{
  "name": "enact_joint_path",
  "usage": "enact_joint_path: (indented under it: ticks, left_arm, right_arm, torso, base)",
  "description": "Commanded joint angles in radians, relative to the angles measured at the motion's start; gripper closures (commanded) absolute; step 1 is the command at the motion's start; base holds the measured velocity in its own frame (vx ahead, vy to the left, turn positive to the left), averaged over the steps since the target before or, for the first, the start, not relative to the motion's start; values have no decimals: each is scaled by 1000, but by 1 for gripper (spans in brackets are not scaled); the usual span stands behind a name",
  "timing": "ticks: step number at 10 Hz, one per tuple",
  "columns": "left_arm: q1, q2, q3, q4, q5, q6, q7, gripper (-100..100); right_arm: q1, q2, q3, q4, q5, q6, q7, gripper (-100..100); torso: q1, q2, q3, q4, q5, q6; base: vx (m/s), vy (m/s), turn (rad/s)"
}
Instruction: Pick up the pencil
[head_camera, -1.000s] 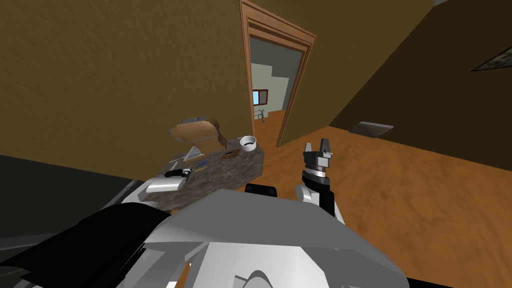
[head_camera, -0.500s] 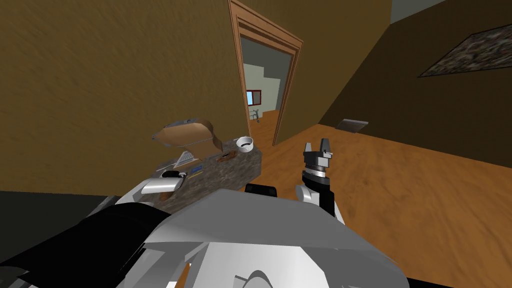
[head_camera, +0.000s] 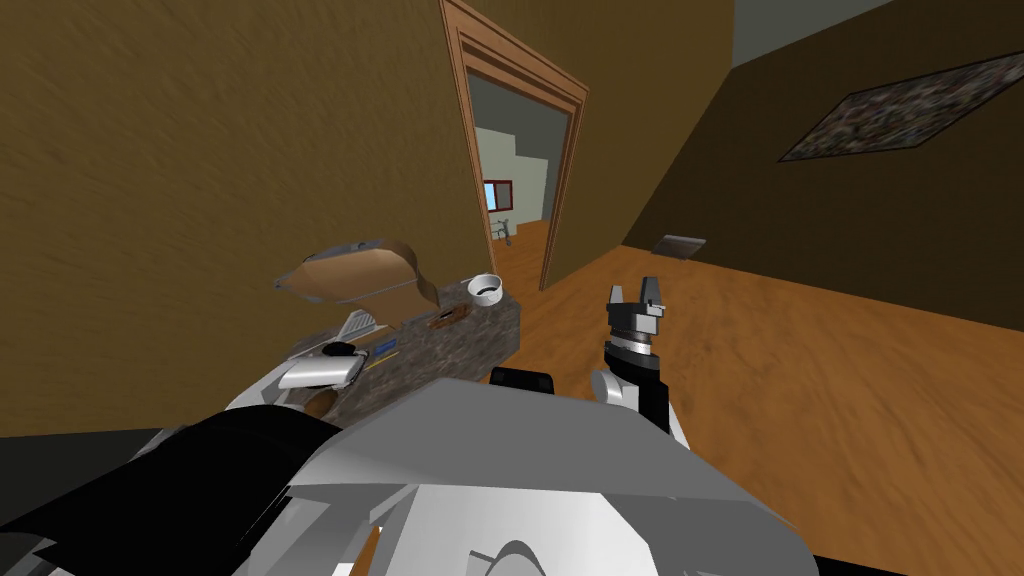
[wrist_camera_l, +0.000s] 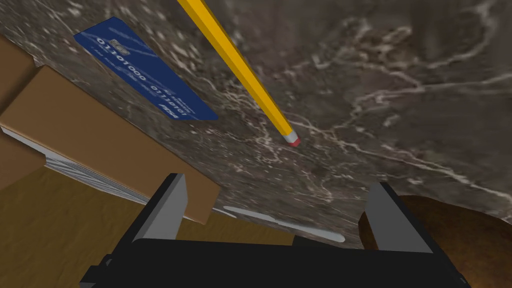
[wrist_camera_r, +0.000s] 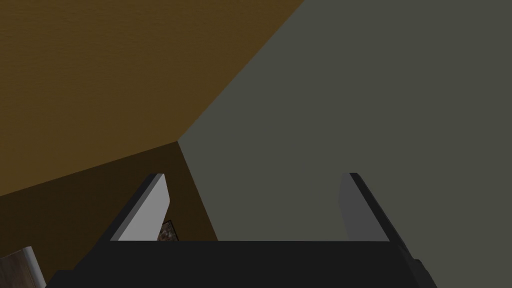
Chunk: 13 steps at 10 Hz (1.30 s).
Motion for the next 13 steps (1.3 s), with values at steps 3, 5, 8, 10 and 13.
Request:
enact_joint_path:
  ticks: [3, 5, 8, 10, 13]
  left_arm:
    - [-16, -11, -11, 40, -14, -27, -6, -100]
    - [-17, -12, -12, 43, -15, -31, -6, 100]
    - [-17, -12, -12, 43, -15, -31, -6, 100]
    - [-27, 12, 20, 38, 11, -7, 11, -100]
    - [-41, 22, 54, 41, 74, 45, 48, -100]
  right_arm:
    - [0, 0, 0, 0, 0, 0, 0, 0]
    - [0, 0, 0, 0, 0, 0, 0, 0]
    - [0, 0, 0, 0, 0, 0, 0, 0]
    - [0, 0, 0, 0, 0, 0, 0, 0]
    - [0, 0, 0, 0, 0, 0, 0, 0]
  torso:
    - [2, -1, 0, 0, 0, 0]
    - [0, 0, 0, 0, 0, 0]
    - [-1, 0, 0, 0, 0, 0]
    - [-1, 0, 0, 0, 0, 0]
    - [-1, 8, 5, 2, 0, 0]
  base:
    - [6, 28, -18]
    - [0, 0, 0]
    - [0, 0, 0]
    - [-40, -20, -81]
    - [-124, 7, -139]
